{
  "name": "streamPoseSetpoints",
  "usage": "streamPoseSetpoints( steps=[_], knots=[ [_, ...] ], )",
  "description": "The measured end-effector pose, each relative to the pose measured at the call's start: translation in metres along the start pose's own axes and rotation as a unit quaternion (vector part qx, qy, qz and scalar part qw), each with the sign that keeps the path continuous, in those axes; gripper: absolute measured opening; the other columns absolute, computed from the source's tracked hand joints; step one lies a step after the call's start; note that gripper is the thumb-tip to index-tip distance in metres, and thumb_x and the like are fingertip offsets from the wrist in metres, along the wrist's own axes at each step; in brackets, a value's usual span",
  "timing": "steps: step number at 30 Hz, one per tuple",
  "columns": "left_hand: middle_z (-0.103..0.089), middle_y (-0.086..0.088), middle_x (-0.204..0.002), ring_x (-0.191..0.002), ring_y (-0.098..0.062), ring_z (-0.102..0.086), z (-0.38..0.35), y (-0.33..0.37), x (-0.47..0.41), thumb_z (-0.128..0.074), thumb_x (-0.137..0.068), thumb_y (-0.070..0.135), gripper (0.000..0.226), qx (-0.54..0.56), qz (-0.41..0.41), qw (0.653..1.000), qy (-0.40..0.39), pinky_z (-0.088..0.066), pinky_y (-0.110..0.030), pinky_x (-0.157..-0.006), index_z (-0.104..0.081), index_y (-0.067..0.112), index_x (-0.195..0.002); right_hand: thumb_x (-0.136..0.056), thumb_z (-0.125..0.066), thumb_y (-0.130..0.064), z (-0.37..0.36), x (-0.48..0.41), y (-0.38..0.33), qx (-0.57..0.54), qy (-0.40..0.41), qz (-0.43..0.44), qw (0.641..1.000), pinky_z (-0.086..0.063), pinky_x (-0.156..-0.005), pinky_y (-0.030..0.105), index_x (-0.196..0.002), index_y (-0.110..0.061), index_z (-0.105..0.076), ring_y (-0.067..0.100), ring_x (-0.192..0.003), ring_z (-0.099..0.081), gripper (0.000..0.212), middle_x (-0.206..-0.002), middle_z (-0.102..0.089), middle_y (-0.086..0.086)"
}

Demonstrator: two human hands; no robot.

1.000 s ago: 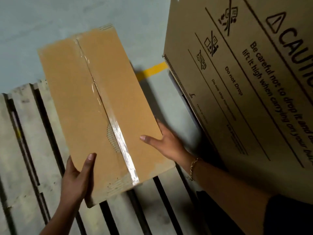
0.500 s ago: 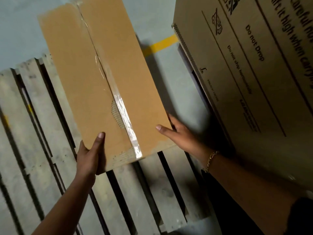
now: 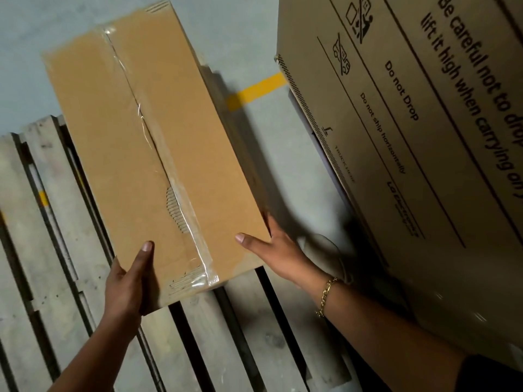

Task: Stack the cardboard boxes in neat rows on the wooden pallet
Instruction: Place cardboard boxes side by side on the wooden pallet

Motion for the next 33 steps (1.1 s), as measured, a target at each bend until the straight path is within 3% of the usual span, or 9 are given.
streamPoseSetpoints(
  steps=[5, 13, 17, 20, 23, 26, 30, 33],
  knots=[
    [-0.065, -0.003, -0.128, -0.115, -0.033, -0.063, -0.01, 0.013, -0.004, -0.067, -0.076, 0.065, 0.077, -0.004, -0.004, 1.0, -0.015, -0.053, -0.06, -0.094, -0.05, 0.028, -0.141, -0.061, -0.063, -0.086, 0.012, -0.007, -0.012, -0.004, 0.026, 0.007, 1.0, -0.035, -0.119, 0.038, -0.161, -0.03, -0.022, 0.012, -0.143, -0.042, 0.121, -0.157, -0.044, -0.009],
    [-0.066, -0.004, -0.124, -0.111, -0.033, -0.064, -0.027, 0.031, -0.021, -0.065, -0.077, 0.068, 0.076, -0.011, -0.014, 1.0, -0.025, -0.056, -0.048, -0.078, -0.049, 0.029, -0.14, -0.048, -0.054, -0.103, 0.029, -0.033, -0.025, 0.018, 0.036, 0.007, 0.999, -0.044, -0.112, 0.04, -0.153, -0.032, -0.035, 0.013, -0.133, -0.054, 0.129, -0.145, -0.057, -0.011],
    [-0.065, -0.019, -0.122, -0.113, -0.052, -0.06, -0.033, 0.041, -0.028, -0.065, -0.084, 0.064, 0.07, -0.011, -0.013, 0.999, -0.034, -0.055, -0.065, -0.082, -0.048, 0.026, -0.14, -0.051, -0.054, -0.102, 0.034, -0.042, -0.033, 0.023, 0.035, 0.013, 0.999, -0.046, -0.11, 0.041, -0.152, -0.03, -0.036, 0.014, -0.131, -0.055, 0.126, -0.143, -0.059, -0.011],
    [-0.066, 0.003, -0.116, -0.108, -0.03, -0.063, -0.036, 0.046, -0.029, -0.063, -0.086, 0.064, 0.068, -0.009, -0.032, 0.999, -0.03, -0.054, -0.044, -0.074, -0.047, 0.031, -0.143, -0.05, -0.056, -0.103, 0.037, -0.047, -0.037, 0.022, 0.031, 0.004, 0.999, -0.045, -0.111, 0.042, -0.153, -0.029, -0.035, 0.016, -0.133, -0.054, 0.129, -0.147, -0.056, -0.007],
    [-0.066, 0.002, -0.126, -0.114, -0.029, -0.063, -0.034, 0.045, -0.03, -0.065, -0.076, 0.074, 0.08, -0.02, -0.03, 0.999, -0.033, -0.056, -0.049, -0.084, -0.048, 0.034, -0.143, -0.048, -0.059, -0.102, 0.038, -0.048, -0.037, 0.013, 0.026, 0.0, 1.0, -0.044, -0.112, 0.043, -0.153, -0.031, -0.036, 0.016, -0.134, -0.053, 0.13, -0.147, -0.055, -0.007],
    [-0.067, 0.001, -0.127, -0.114, -0.03, -0.065, -0.033, 0.043, -0.028, -0.067, -0.077, 0.077, 0.079, -0.024, -0.023, 0.999, -0.031, -0.055, -0.06, -0.092, -0.048, 0.036, -0.142, -0.05, -0.061, -0.101, 0.041, -0.045, -0.039, -0.02, 0.021, -0.004, 1.0, -0.041, -0.115, 0.047, -0.153, -0.036, -0.036, 0.015, -0.138, -0.049, 0.125, -0.151, -0.051, -0.01],
    [-0.068, 0.001, -0.126, -0.114, -0.028, -0.065, -0.032, 0.036, -0.028, -0.067, -0.085, 0.067, 0.066, -0.005, -0.001, 1.0, -0.027, -0.054, -0.059, -0.096, -0.049, 0.033, -0.139, -0.059, -0.051, -0.101, 0.043, -0.035, -0.039, -0.134, 0.006, -0.025, 0.991, -0.03, -0.12, 0.051, -0.154, -0.042, -0.036, 0.011, -0.145, -0.038, 0.112, -0.158, -0.041, -0.015],
    [-0.068, 0.001, -0.128, -0.117, -0.03, -0.065, -0.029, 0.031, -0.029, -0.071, -0.078, 0.072, 0.076, 0.008, 0.007, 0.999, -0.042, -0.052, -0.061, -0.099, -0.051, 0.032, -0.14, -0.09, -0.042, -0.078, 0.051, -0.022, -0.032, -0.258, 0.039, -0.053, 0.964, -0.029, -0.12, 0.051, -0.158, -0.037, -0.029, 0.014, -0.151, -0.027, 0.08, -0.165, -0.028, -0.011]
  ],
)
Point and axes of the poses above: each hand's wrist, its own x-axis away from the middle knuckle, its own z-axis out of the back of the hand, y = z × x, the point moved 3 cm from there along -x, towards the middle knuckle
